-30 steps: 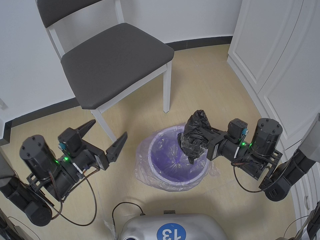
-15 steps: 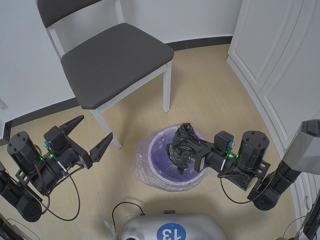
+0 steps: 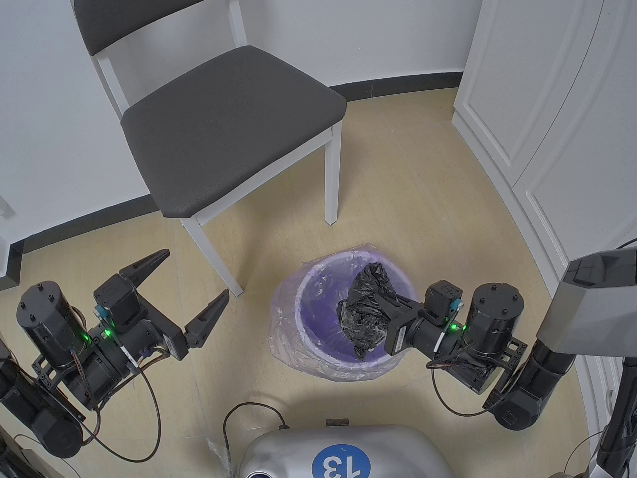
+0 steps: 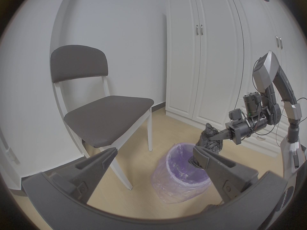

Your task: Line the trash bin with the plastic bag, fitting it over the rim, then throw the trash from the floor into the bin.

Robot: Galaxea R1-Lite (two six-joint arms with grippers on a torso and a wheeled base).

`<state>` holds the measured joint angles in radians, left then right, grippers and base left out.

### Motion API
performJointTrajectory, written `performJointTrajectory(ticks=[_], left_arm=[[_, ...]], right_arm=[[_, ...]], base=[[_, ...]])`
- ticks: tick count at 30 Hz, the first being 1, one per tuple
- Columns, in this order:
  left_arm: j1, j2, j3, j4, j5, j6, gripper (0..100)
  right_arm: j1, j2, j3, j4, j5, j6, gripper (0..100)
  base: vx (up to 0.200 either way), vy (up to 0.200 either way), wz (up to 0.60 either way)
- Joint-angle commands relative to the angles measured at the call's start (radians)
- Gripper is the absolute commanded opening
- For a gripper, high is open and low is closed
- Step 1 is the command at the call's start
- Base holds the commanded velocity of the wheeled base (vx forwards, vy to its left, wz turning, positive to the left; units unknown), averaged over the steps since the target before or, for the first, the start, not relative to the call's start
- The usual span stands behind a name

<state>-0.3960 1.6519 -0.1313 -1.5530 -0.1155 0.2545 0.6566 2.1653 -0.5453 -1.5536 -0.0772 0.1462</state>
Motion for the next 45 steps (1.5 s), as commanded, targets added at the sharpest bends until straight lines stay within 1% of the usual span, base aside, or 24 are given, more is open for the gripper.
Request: performJointTrajectory(ticks=[1, 7, 14, 20, 24, 30, 35, 39, 45], left_arm=[[-0.009, 0.032, 0.001, -0.018, 0.000, 0.003, 100], [-0.009, 0.045, -0.002, -0.018, 0.000, 0.002, 100], [-0.009, 0.048, -0.001, -0.018, 0.000, 0.003, 100], [-0.009, 0.055, 0.002, -0.018, 0.000, 0.003, 100], [-0.009, 0.058, 0.005, -0.018, 0.000, 0.003, 100], [-0.009, 0.072, 0.007, -0.018, 0.002, 0.005, 100], [-0.009, 0.083, 0.009, -0.018, 0.002, 0.005, 100], [-0.009, 0.085, 0.009, -0.018, 0.002, 0.006, 100], [-0.009, 0.085, 0.010, -0.018, 0.002, 0.023, 100]], right_arm=[[0.003, 0.042, -0.047, -0.017, 0.002, 0.015, 0], [0.018, 0.114, -0.102, -0.017, -0.004, 0.049, 0], [0.020, 0.162, -0.116, -0.017, -0.004, 0.050, 0], [0.048, 0.169, -0.116, -0.017, -0.010, 0.052, 0], [0.029, 0.217, -0.147, -0.017, -0.010, 0.055, 0], [-0.060, 0.257, -0.194, -0.017, 0.002, 0.066, 0], [-0.098, 0.265, -0.225, -0.017, 0.005, 0.064, 0], [-0.101, 0.288, -0.243, -0.017, 0.005, 0.067, 0], [-0.055, 0.367, -0.274, -0.017, 0.002, 0.098, 0]], base=[[0.000, 0.000, 0.00], [0.000, 0.000, 0.00], [0.000, 0.000, 0.00], [0.000, 0.000, 0.00], [0.000, 0.000, 0.00], [0.000, 0.000, 0.00], [0.000, 0.000, 0.00], [0.000, 0.000, 0.00], [0.000, 0.000, 0.00]])
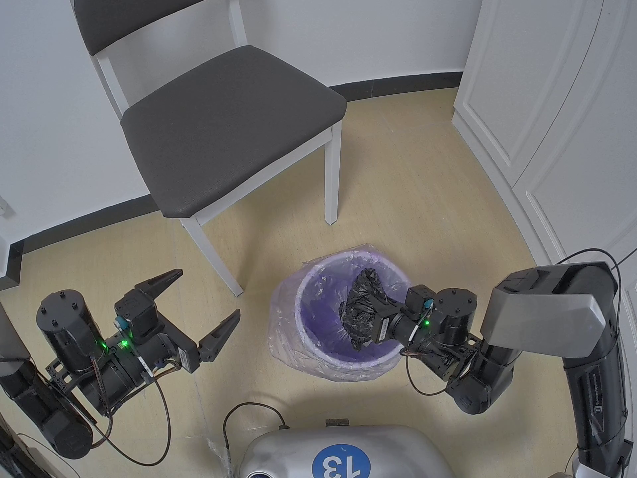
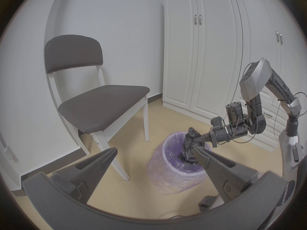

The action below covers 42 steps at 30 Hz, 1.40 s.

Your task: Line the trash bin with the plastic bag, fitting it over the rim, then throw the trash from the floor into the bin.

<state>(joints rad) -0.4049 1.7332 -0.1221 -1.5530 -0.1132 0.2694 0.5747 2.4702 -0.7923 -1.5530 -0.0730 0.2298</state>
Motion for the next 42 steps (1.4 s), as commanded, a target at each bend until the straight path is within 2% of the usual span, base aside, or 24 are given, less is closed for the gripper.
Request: performJointTrajectory(ticks=[1, 13, 26, 33, 34, 42], left_arm=[[0.000, 0.003, 0.001, -0.018, 0.000, 0.010, 100], [0.000, 0.020, 0.002, -0.018, 0.000, 0.010, 100], [0.000, 0.019, 0.002, -0.018, 0.000, 0.010, 100], [-0.002, 0.019, 0.002, -0.018, 0.000, 0.010, 100], [-0.002, 0.019, 0.002, -0.018, 0.000, 0.010, 100], [-0.008, 0.020, 0.004, -0.018, 0.000, 0.010, 100]], right_arm=[[0.028, 0.072, -0.034, -0.018, -0.004, 0.019, 0], [0.005, 0.148, -0.099, -0.018, -0.005, 0.023, 0], [0.004, 0.058, -0.068, -0.018, -0.007, 0.023, 0], [0.007, 0.085, -0.068, -0.018, -0.007, 0.022, 0], [0.010, 0.098, -0.071, -0.018, -0.010, 0.019, 100], [0.005, 0.090, -0.064, -0.018, -0.008, 0.016, 100]], base=[[0.000, 0.000, 0.00], [0.000, 0.000, 0.00], [0.000, 0.000, 0.00], [0.000, 0.000, 0.00], [0.000, 0.000, 0.00], [0.000, 0.000, 0.00]])
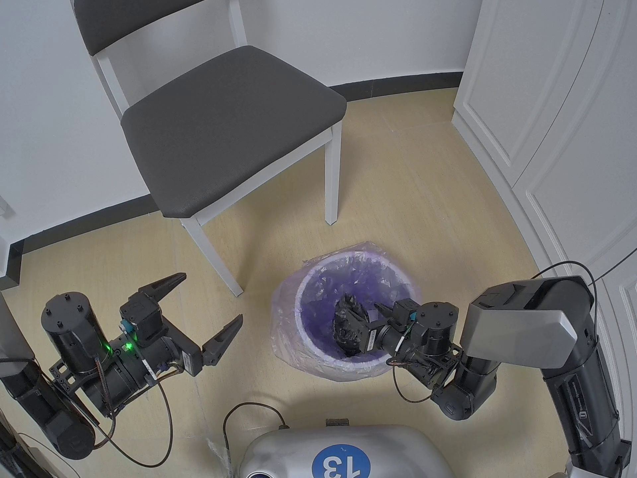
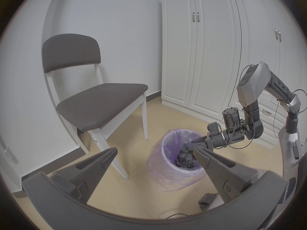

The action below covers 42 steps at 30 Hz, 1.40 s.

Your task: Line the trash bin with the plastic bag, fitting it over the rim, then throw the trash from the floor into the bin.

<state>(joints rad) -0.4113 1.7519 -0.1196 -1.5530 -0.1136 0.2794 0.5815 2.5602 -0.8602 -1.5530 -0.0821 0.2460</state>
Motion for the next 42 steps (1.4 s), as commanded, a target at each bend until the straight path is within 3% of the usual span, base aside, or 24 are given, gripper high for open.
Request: performJointTrajectory(ticks=[1, 7, 12, 21, 42], left_arm=[[-0.001, 0.001, 0.001, -0.018, 0.000, 0.000, 100], [-0.001, 0.003, 0.001, -0.018, 0.000, 0.000, 100], [-0.001, 0.004, 0.008, -0.018, 0.000, 0.000, 100], [-0.006, 0.018, 0.009, -0.018, 0.000, 0.000, 100], [-0.014, 0.021, 0.008, -0.018, 0.000, 0.000, 100]], right_arm=[[-0.002, 0.000, 0.004, -0.018, 0.001, -0.001, 100], [-0.008, -0.104, 0.066, -0.018, 0.002, -0.039, 100], [-0.080, -0.225, 0.132, -0.016, 0.012, -0.097, 100], [-0.356, -0.272, 0.263, -0.015, 0.229, -0.415, 100], [-0.387, 0.100, -0.019, -0.016, 0.228, -0.427, 100]], base=[[0.000, 0.000, 0.00], [0.000, 0.000, 0.00], [0.000, 0.000, 0.00], [0.000, 0.000, 0.00], [0.000, 0.000, 0.00]])
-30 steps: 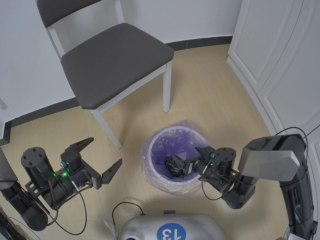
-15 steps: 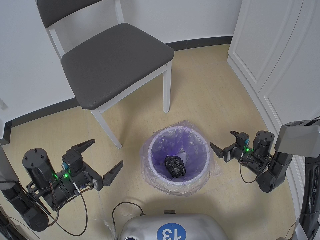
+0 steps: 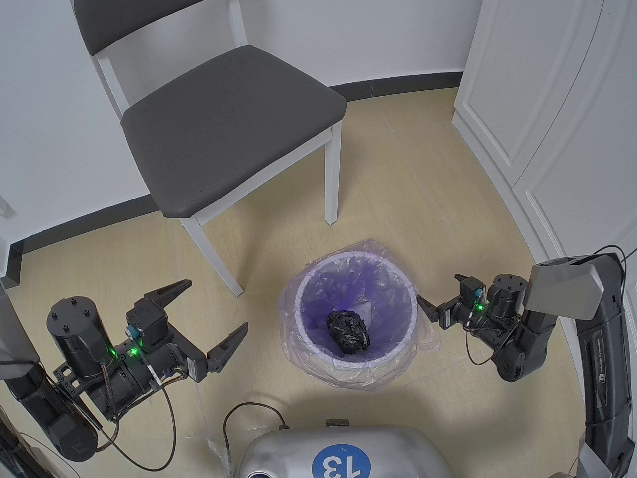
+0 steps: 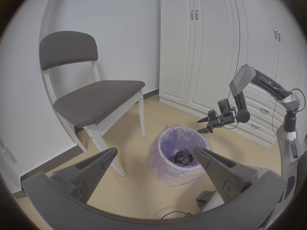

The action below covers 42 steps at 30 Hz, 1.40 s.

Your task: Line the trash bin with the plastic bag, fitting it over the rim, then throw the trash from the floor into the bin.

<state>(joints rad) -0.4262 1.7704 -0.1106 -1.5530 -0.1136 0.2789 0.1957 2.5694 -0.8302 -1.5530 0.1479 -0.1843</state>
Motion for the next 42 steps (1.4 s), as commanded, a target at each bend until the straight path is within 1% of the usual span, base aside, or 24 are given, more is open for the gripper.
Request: performJointTrajectory(ticks=[1, 5, 10, 12, 14, 17, 18, 19, 20, 22, 25, 27, 28, 29, 30, 32, 34, 35, 38, 42], left_arm=[[0.000, 0.003, -0.001, -0.018, 0.000, 0.000, 100], [0.000, 0.011, -0.001, -0.018, 0.000, 0.000, 100], [0.001, 0.110, -0.009, -0.018, 0.000, -0.023, 100], [0.009, 0.169, -0.018, -0.018, 0.000, -0.050, 100], [0.017, 0.210, -0.032, -0.018, -0.001, -0.110, 100], [0.021, 0.267, -0.080, -0.018, -0.009, -0.227, 100], [0.021, 0.267, -0.080, -0.018, -0.009, -0.227, 100], [0.021, 0.314, -0.146, -0.018, -0.015, -0.330, 100], [0.021, 0.322, -0.155, -0.018, -0.017, -0.340, 100], [0.021, 0.420, -0.248, -0.018, -0.046, -0.409, 100], [0.032, 0.552, -0.376, -0.018, -0.072, -0.412, 100], [0.060, 0.655, -0.506, -0.006, -0.075, -0.403, 100], [0.064, 0.666, -0.521, -0.002, -0.075, -0.403, 100], [0.086, 0.722, -0.606, 0.050, -0.075, -0.399, 100], [0.098, 0.741, -0.636, 0.085, -0.075, -0.397, 100], [0.122, 0.767, -0.687, 0.149, -0.072, -0.397, 100], [0.135, 0.771, -0.704, 0.159, -0.074, -0.397, 100], [0.155, 0.785, -0.728, 0.160, -0.074, -0.397, 100], [0.172, 0.793, -0.747, 0.165, -0.075, -0.397, 100], [0.173, 0.819, -0.794, 0.202, -0.078, -0.396, 100]], right_arm=[[0.001, 0.101, -0.058, -0.016, -0.002, 0.003, 100], [0.005, 0.134, -0.086, -0.018, -0.004, 0.008, 100], [0.002, 0.135, -0.075, -0.018, -0.001, 0.009, 100], [-0.007, 0.089, -0.047, -0.018, -0.001, 0.019, 100], [-0.018, 0.022, 0.017, -0.018, -0.002, 0.045, 100], [-0.027, -0.061, 0.115, -0.018, -0.008, 0.137, 100], [-0.027, -0.061, 0.115, -0.018, -0.008, 0.137, 100], [-0.052, -0.092, 0.169, -0.018, -0.033, 0.232, 100], [-0.056, -0.098, 0.175, -0.018, -0.039, 0.241, 100], [-0.093, -0.163, 0.227, -0.018, -0.099, 0.301, 100], [-0.133, -0.225, 0.281, -0.018, -0.120, 0.310, 100], [-0.150, -0.281, 0.327, -0.018, -0.122, 0.307, 100], [-0.151, -0.287, 0.332, -0.018, -0.122, 0.305, 100], [-0.153, -0.331, 0.353, -0.018, -0.123, 0.299, 100], [-0.153, -0.354, 0.361, -0.018, -0.123, 0.295, 100], [-0.151, -0.403, 0.368, -0.018, -0.123, 0.282, 100], [-0.151, -0.422, 0.368, -0.018, -0.123, 0.273, 100], [-0.145, -0.446, 0.368, -0.018, -0.123, 0.253, 100], [-0.136, -0.456, 0.367, -0.018, -0.122, 0.223, 100], [-0.111, -0.454, 0.362, -0.018, -0.123, 0.221, 100]], base=[[0.000, 0.000, 0.00], [0.000, 0.000, 0.00], [0.000, 0.000, 0.00], [0.000, 0.000, 0.00], [0.000, 0.000, 0.00], [0.000, 0.000, 0.00], [0.000, 0.000, 0.00], [0.000, 0.000, 0.00], [0.000, 0.000, 0.00], [0.000, 0.000, 0.00], [0.000, 0.000, 0.00], [0.000, 0.000, 0.00], [0.000, 0.000, 0.00], [0.000, 0.000, 0.00], [0.000, 0.000, 0.00], [0.000, 0.000, 0.00], [0.000, 0.000, 0.00], [0.000, 0.000, 0.00], [0.000, 0.000, 0.00], [0.000, 0.000, 0.00]])
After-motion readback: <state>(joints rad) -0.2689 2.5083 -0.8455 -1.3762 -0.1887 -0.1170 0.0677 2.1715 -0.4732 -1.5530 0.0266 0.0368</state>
